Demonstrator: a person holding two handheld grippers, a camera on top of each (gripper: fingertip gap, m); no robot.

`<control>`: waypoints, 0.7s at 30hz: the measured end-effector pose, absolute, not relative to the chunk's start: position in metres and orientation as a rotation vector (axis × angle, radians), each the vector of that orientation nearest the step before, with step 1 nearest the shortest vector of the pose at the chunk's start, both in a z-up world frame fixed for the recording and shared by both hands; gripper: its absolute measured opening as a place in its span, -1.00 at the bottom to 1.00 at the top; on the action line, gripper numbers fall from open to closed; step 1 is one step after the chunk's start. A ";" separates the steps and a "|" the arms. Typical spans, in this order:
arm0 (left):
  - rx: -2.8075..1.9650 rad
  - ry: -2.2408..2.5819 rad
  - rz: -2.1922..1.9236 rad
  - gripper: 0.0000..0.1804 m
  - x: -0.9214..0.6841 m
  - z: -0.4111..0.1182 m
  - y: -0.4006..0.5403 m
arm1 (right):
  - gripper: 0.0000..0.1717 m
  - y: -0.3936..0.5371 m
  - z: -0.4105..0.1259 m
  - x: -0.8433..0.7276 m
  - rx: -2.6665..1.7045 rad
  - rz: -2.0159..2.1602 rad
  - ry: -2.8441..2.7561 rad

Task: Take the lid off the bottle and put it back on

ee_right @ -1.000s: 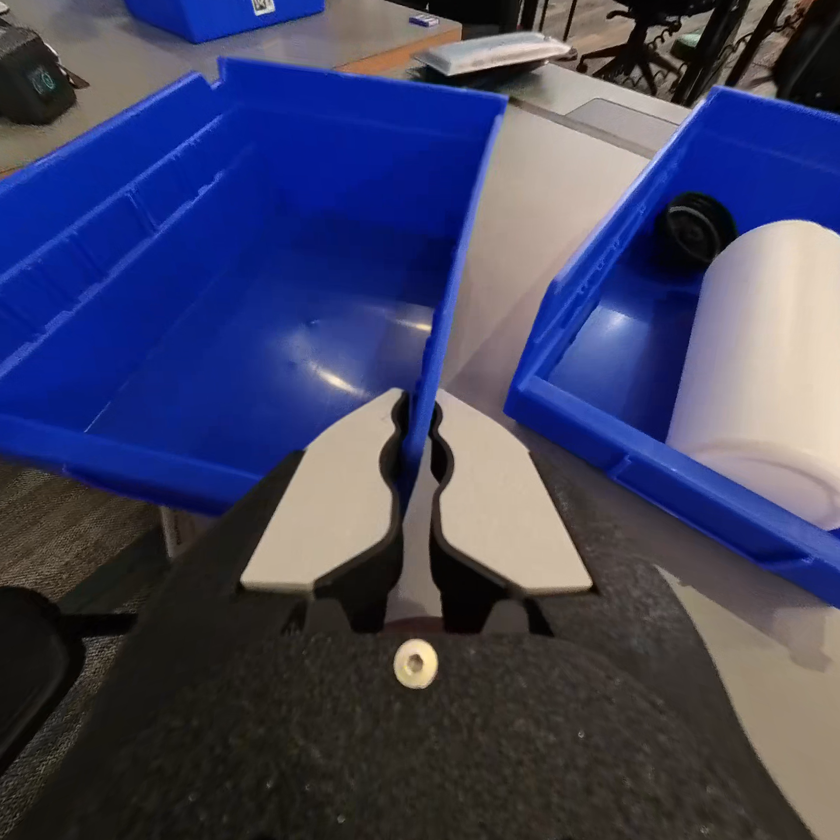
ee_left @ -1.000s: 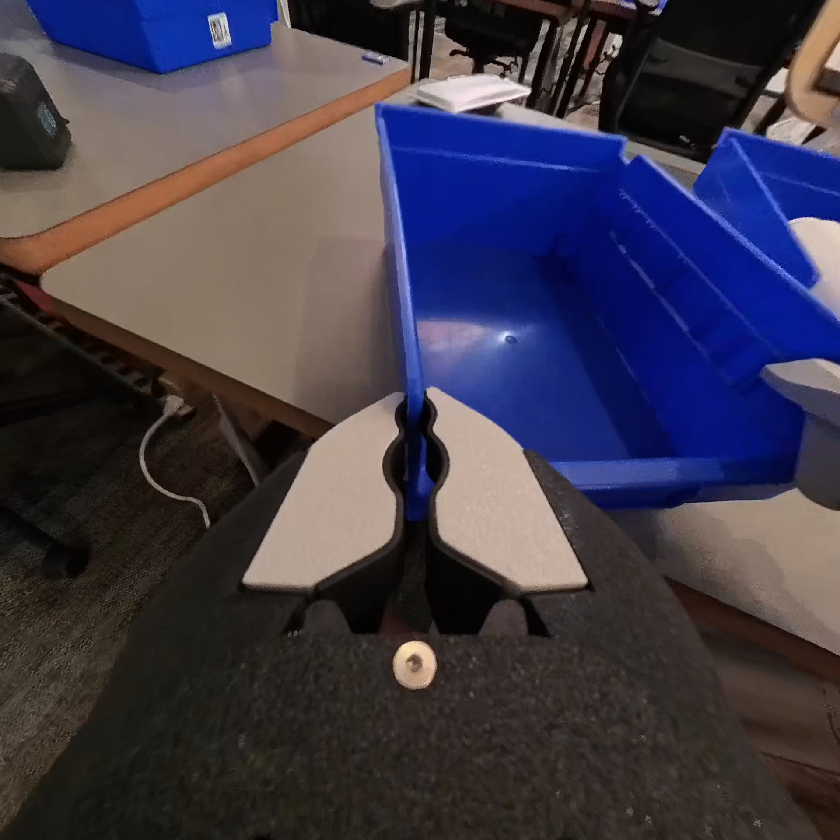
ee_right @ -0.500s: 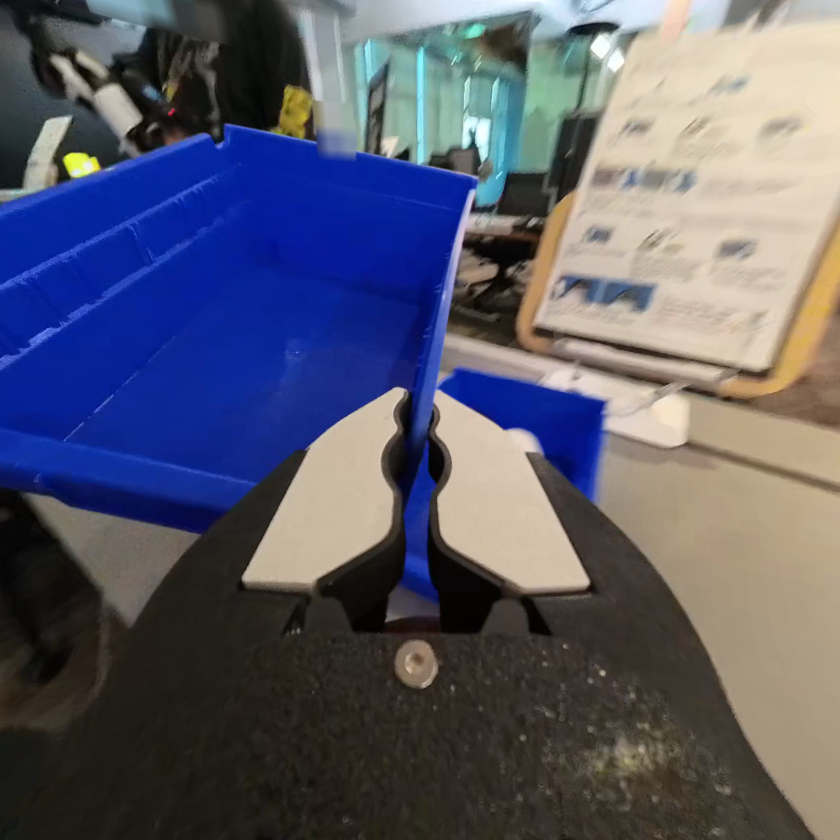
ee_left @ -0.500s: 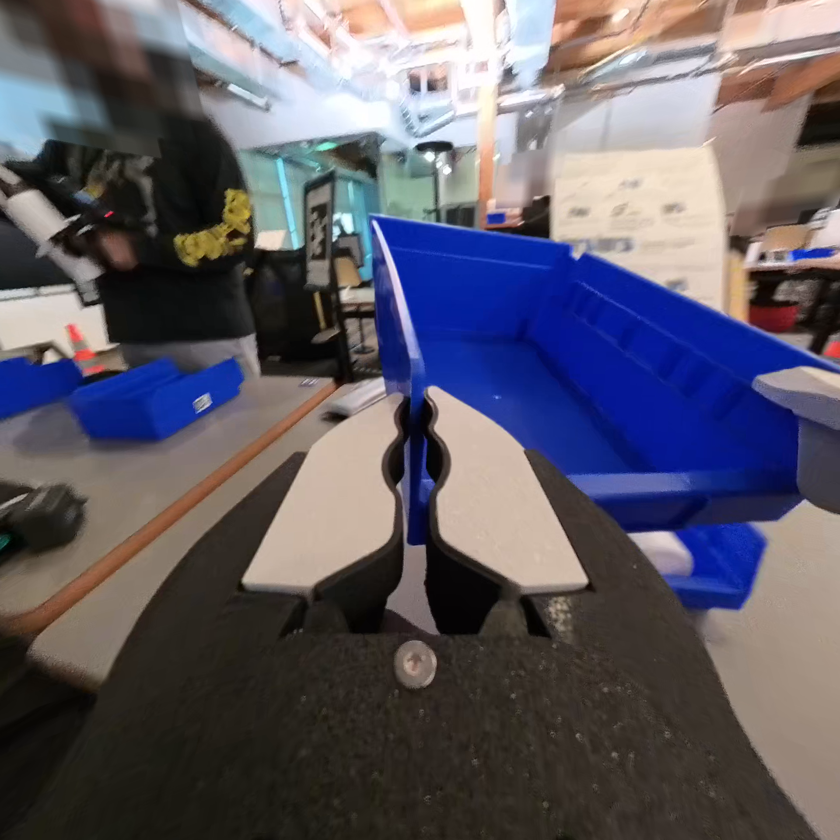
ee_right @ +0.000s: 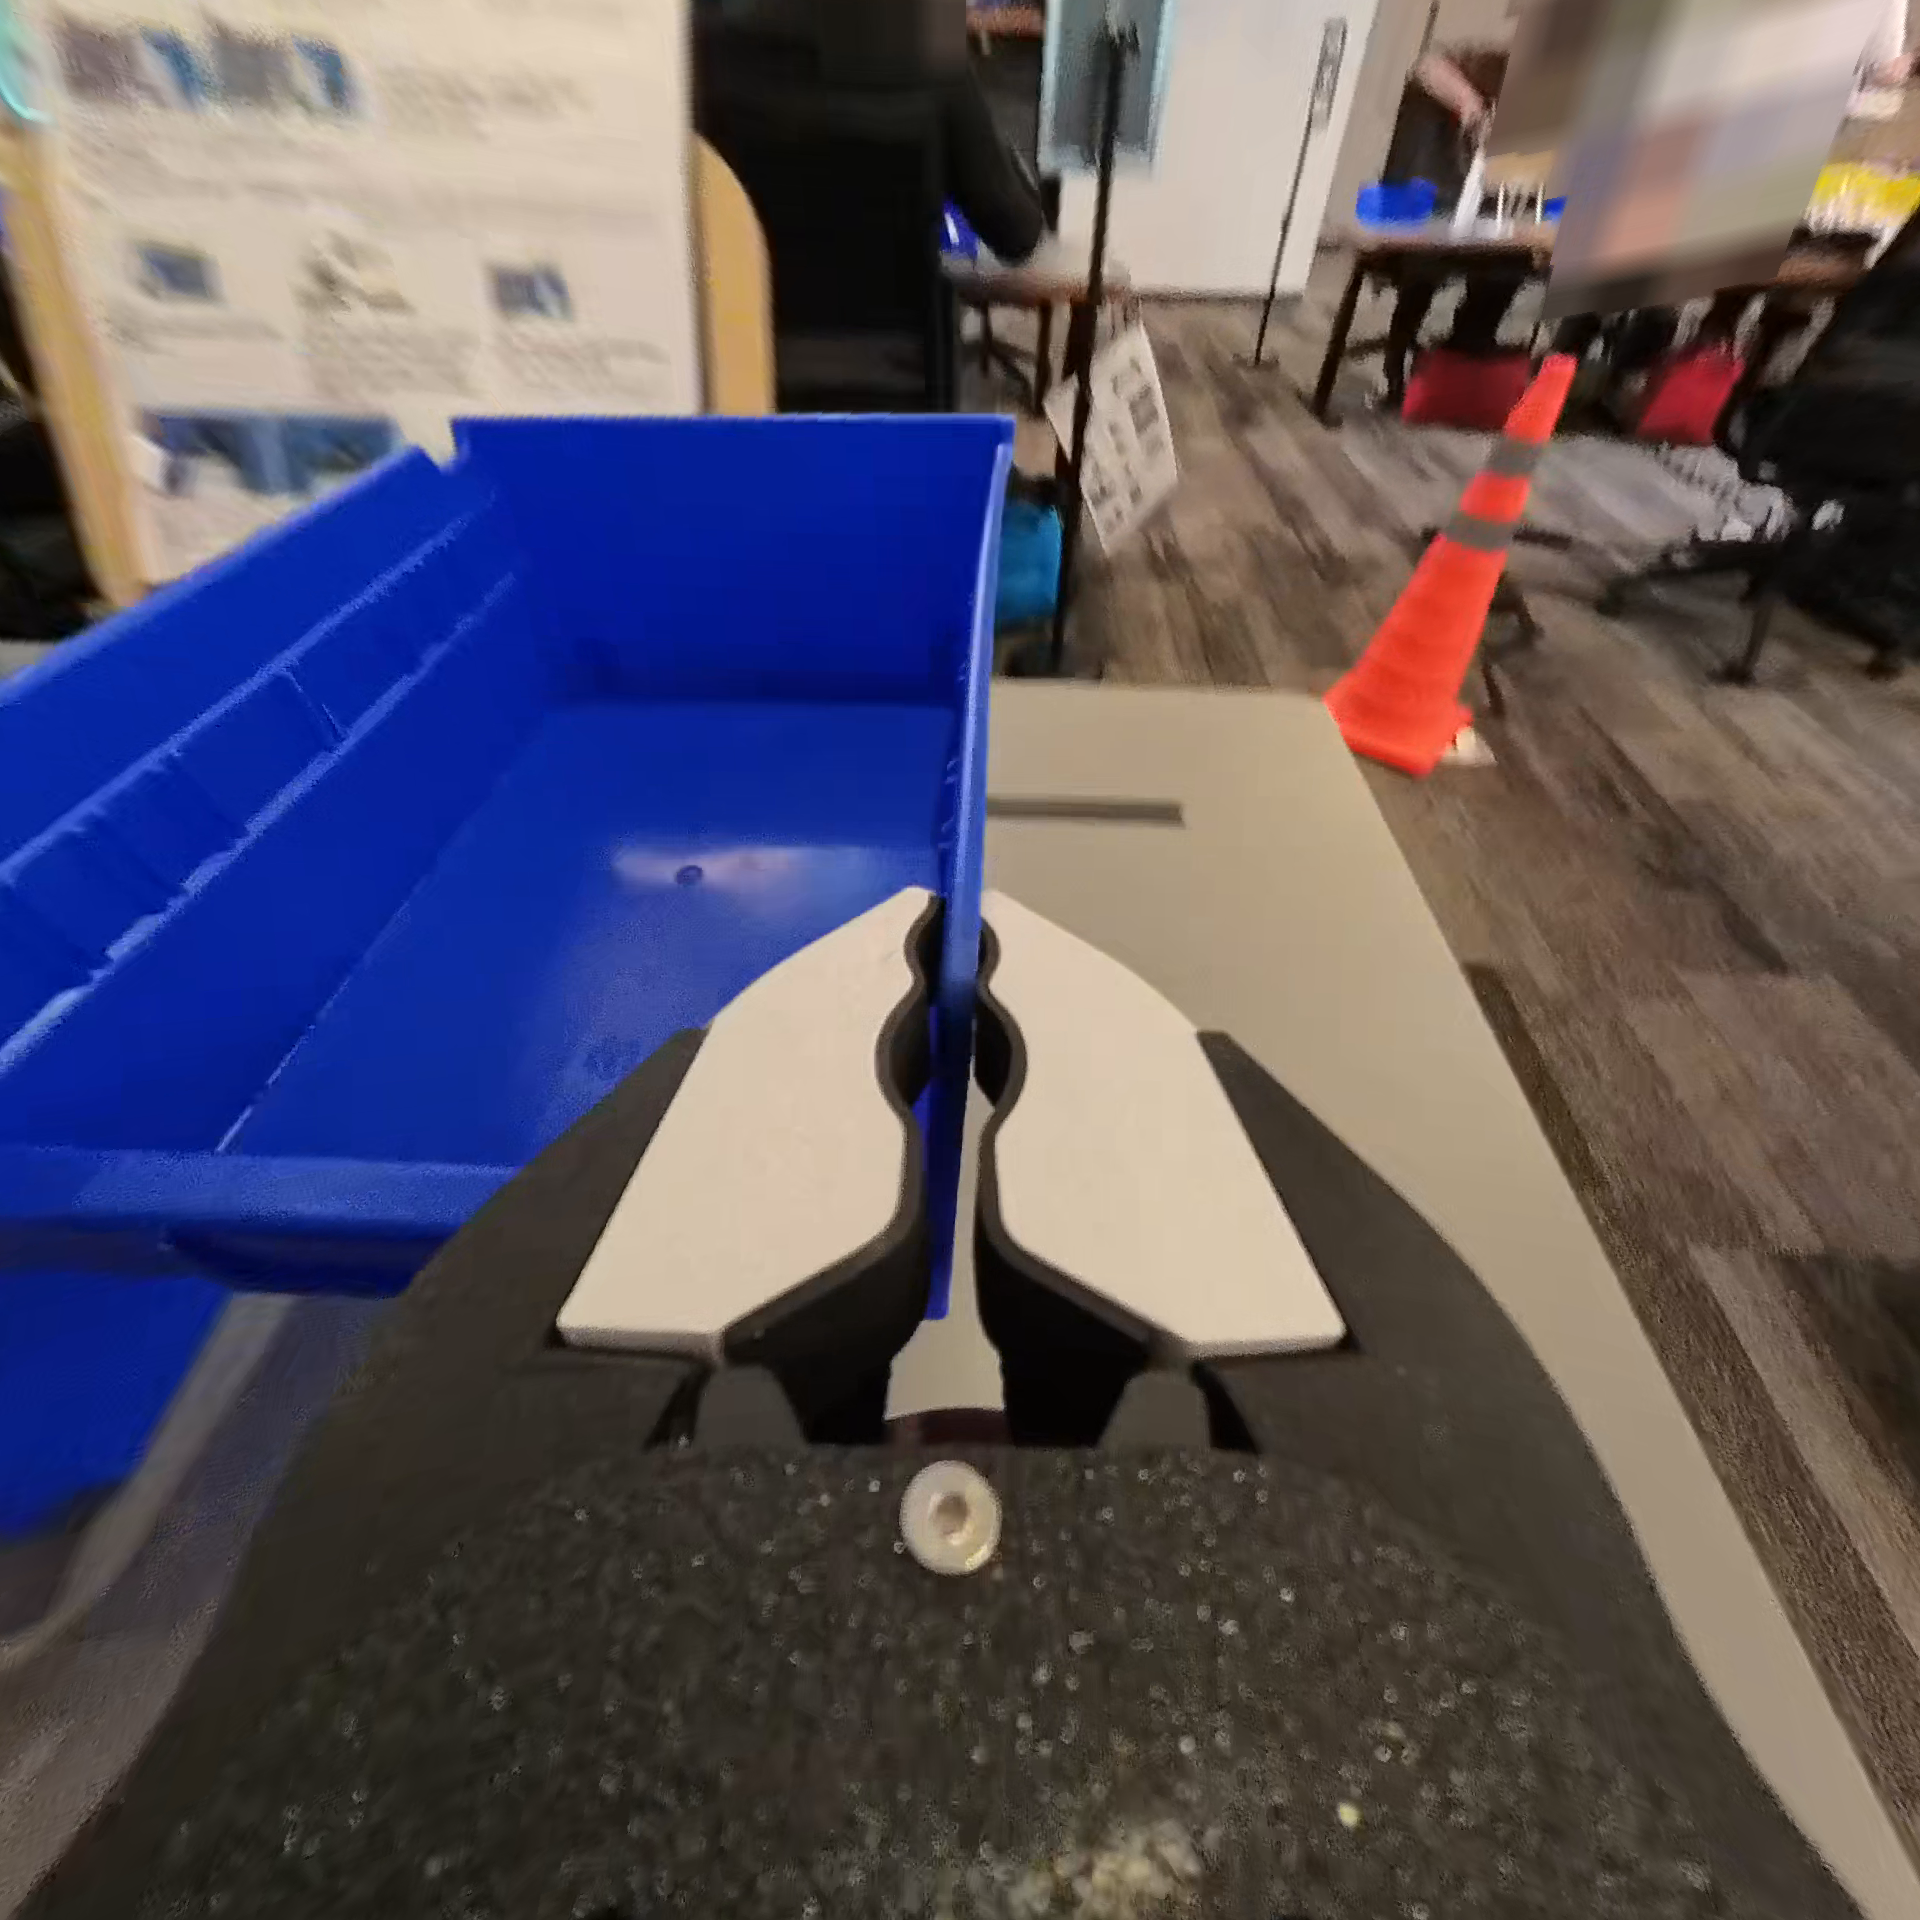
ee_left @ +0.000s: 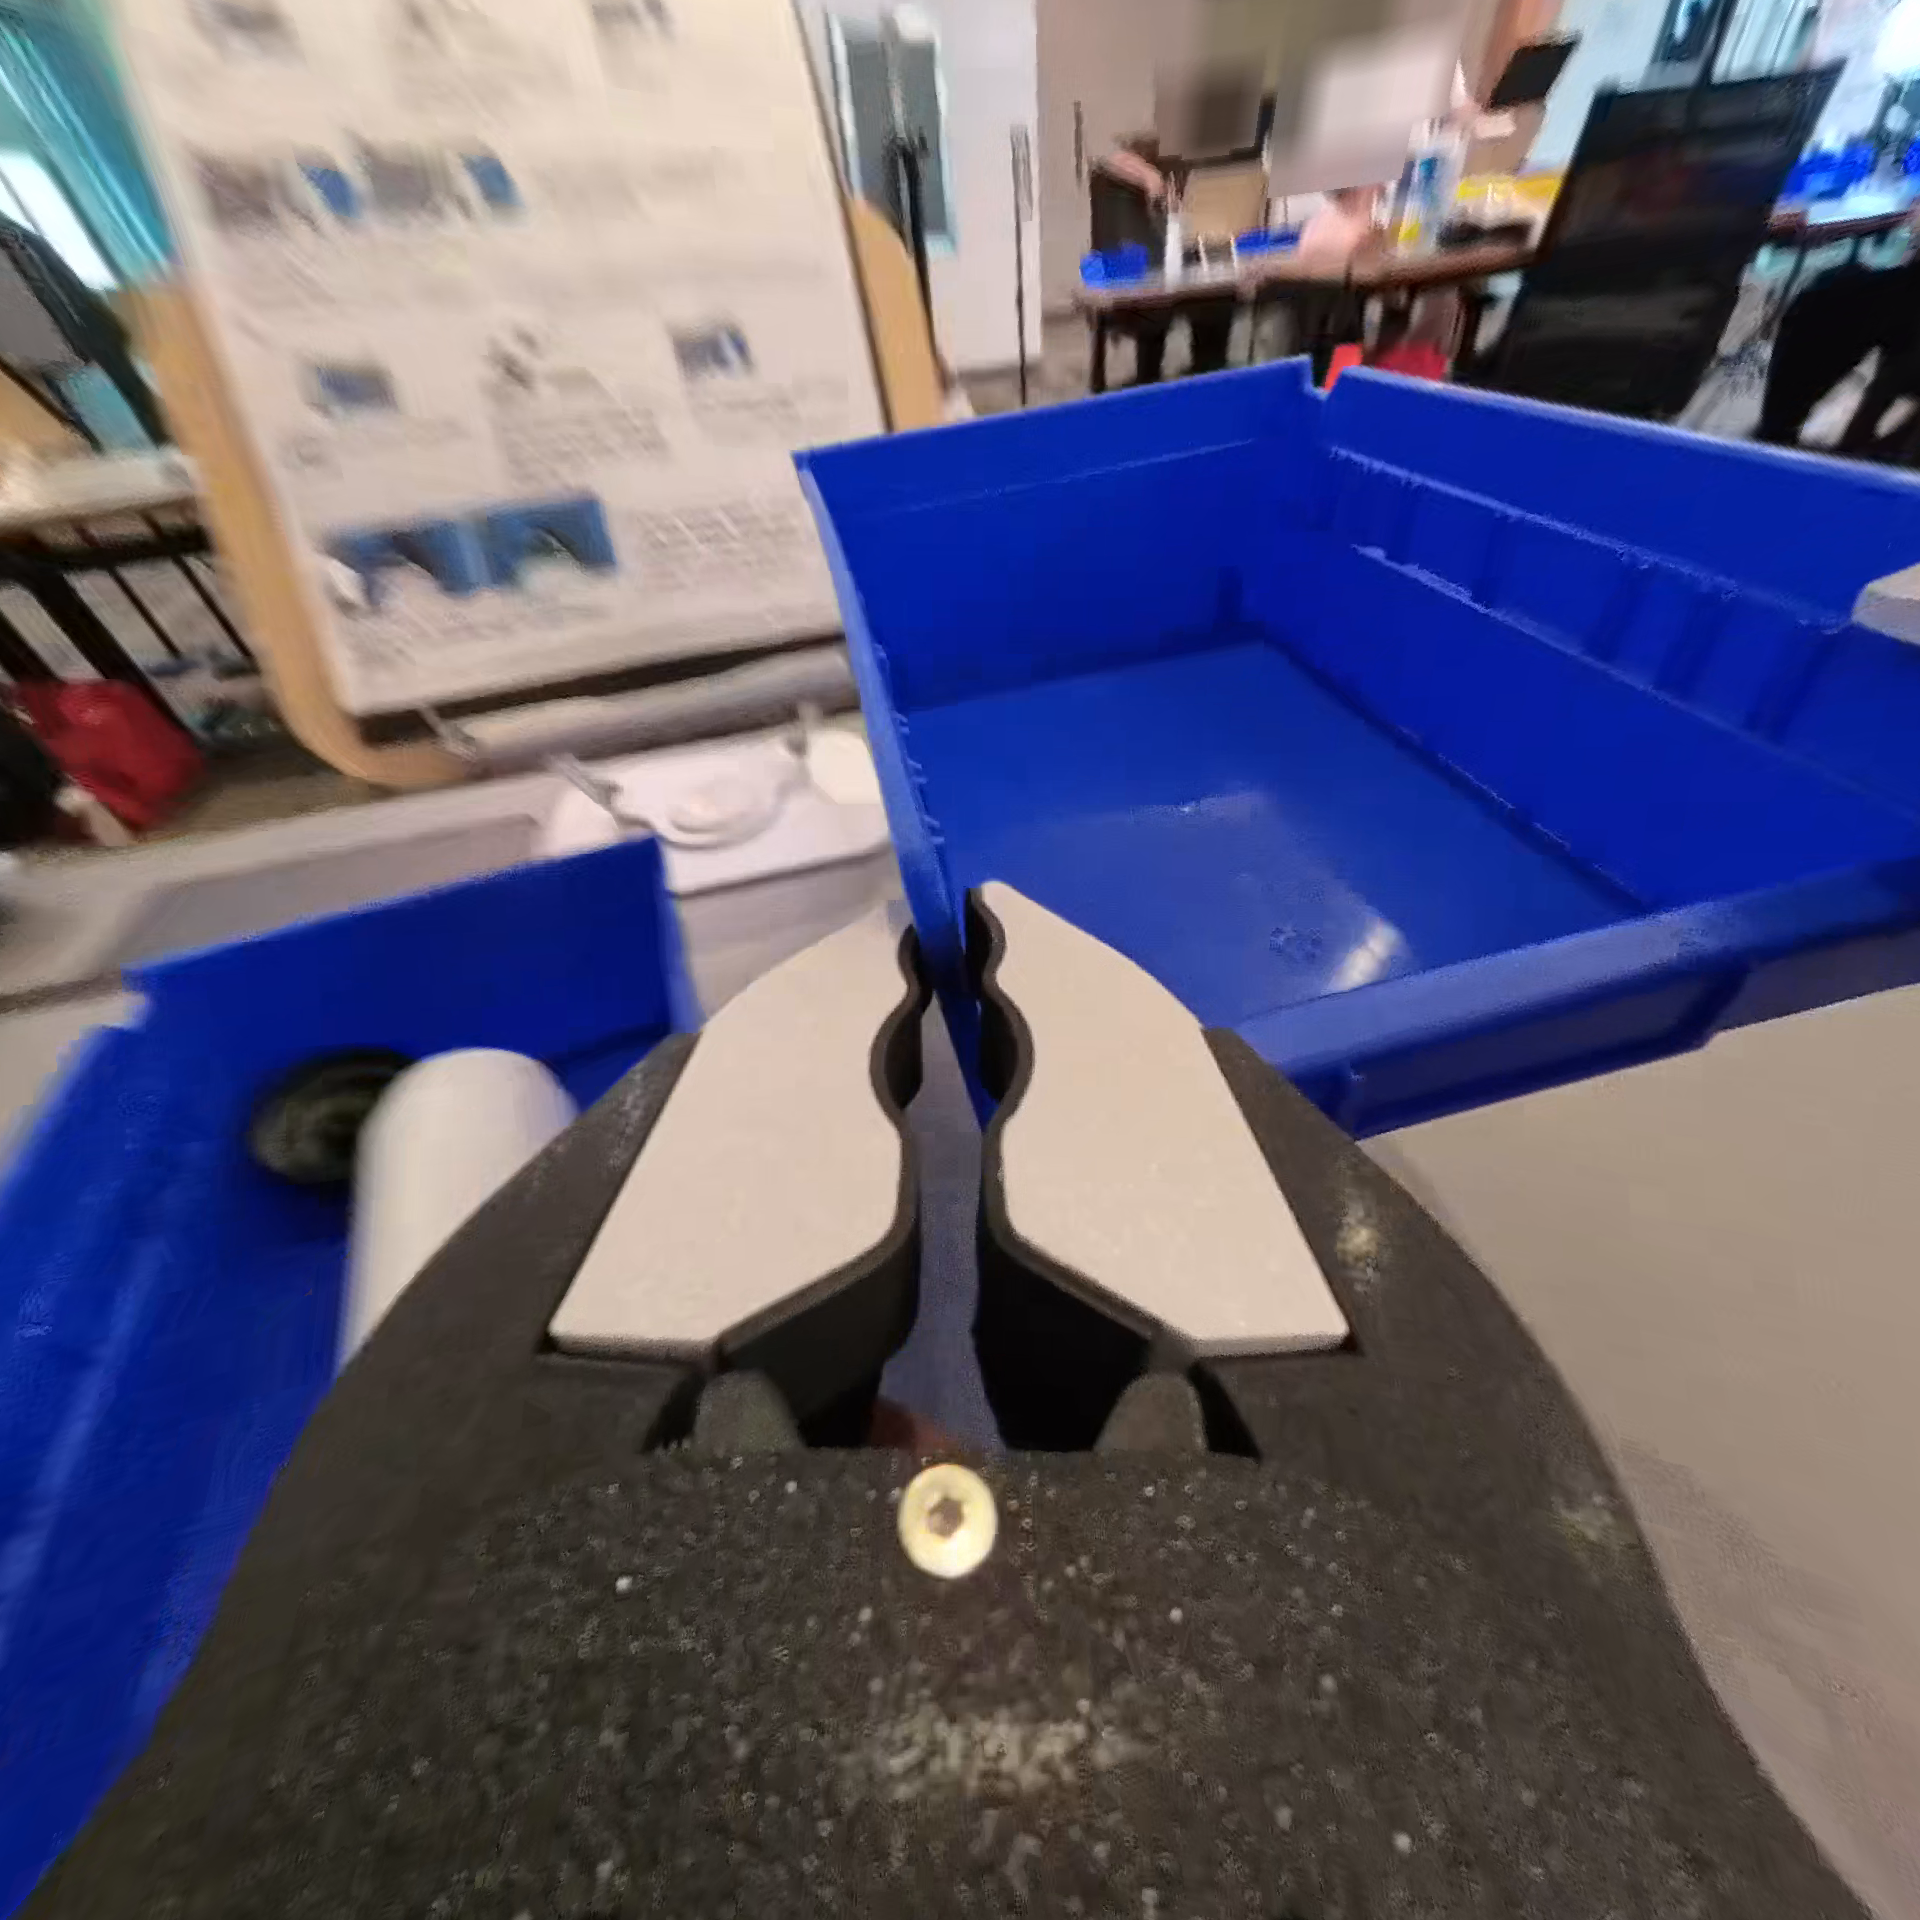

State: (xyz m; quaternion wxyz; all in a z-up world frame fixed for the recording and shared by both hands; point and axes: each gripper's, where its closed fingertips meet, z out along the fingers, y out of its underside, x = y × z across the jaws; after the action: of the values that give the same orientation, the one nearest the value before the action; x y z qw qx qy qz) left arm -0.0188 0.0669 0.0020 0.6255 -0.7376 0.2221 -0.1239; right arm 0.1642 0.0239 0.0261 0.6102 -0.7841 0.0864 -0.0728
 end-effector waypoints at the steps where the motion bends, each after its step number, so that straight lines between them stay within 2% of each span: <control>1: -1.722 0.529 -0.270 -0.95 -0.002 -0.017 0.071 | -0.98 0.026 0.007 0.181 -1.852 -0.174 0.211; 5: -1.817 0.575 -0.291 -0.95 0.044 -0.075 0.071 | -0.98 0.027 -0.065 0.231 -1.971 -0.132 0.276; 12: -1.918 0.593 -0.385 -0.95 0.084 -0.122 0.059 | -0.97 0.015 -0.109 0.273 -1.911 -0.137 0.256; 16: -1.901 0.633 -0.388 -0.94 0.088 -0.125 0.053 | -0.95 0.010 -0.136 0.273 -2.018 -0.003 0.300; 21: -1.934 0.769 -0.455 -0.90 0.091 -0.124 0.041 | -0.73 0.007 -0.143 0.269 -2.054 0.064 0.256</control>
State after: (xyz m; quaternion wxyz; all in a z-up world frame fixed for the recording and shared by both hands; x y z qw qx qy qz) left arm 0.0905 0.0408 -0.1244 0.4844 -0.7942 0.3157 -0.1868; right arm 0.2695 0.0074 -0.1434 0.5102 -0.8530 0.1062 0.0265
